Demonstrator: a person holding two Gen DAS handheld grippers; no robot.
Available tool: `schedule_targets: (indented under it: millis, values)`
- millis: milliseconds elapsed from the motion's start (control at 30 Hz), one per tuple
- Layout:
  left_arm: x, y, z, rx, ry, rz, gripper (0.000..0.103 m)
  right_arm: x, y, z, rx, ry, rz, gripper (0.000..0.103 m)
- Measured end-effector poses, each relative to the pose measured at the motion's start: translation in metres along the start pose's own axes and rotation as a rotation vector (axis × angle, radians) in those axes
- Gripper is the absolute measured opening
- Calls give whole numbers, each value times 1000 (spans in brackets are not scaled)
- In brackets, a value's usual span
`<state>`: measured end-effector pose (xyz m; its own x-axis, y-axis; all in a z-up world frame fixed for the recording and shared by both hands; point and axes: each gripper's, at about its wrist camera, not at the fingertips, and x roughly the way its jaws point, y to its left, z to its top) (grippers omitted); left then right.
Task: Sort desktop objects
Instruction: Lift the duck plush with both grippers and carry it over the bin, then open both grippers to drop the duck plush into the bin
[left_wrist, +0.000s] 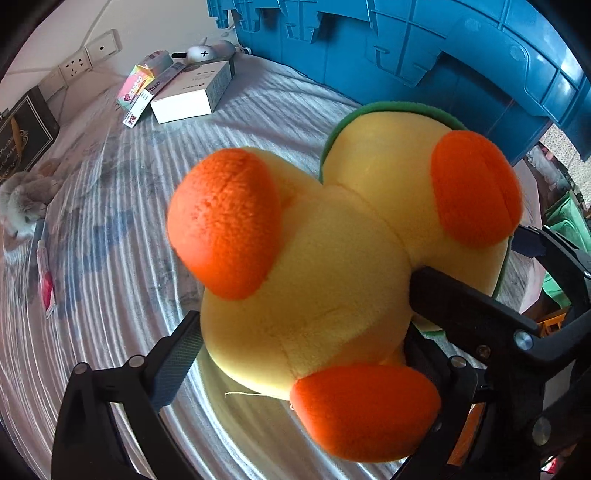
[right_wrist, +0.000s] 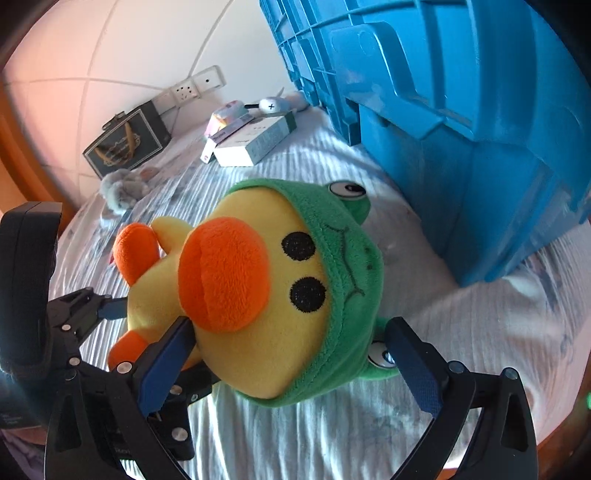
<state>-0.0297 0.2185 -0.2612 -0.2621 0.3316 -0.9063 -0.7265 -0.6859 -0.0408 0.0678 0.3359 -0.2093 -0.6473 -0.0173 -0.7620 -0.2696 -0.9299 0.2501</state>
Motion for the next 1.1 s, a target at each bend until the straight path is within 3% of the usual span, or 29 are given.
schedule_targets:
  millis: [167,233,400,567,733,900,1033,1100]
  values:
    - [-1,1,-1,25,-19,-19,84,14,10,11,6,28,-11,103]
    - [-9,3,-5,24,-39,-22,79,16,23,12,-34,44,-23,93]
    - [-37,21,-8,-11,-112,-7,78,1,42,14,-77,12,0,84]
    - [-92,39,0,-23,-257,39,78,-26,72,33,-162,-62,36,84]
    - [-166,41,30,3,-429,97,78,-75,103,69,-234,-191,65,84]
    - [-232,19,79,69,-561,112,78,-142,116,114,-265,-338,45,84]
    - [-275,-20,124,133,-647,77,79,-198,100,148,-235,-440,17,84]
    - [-287,-43,147,162,-651,43,80,-226,87,162,-224,-492,-22,84]
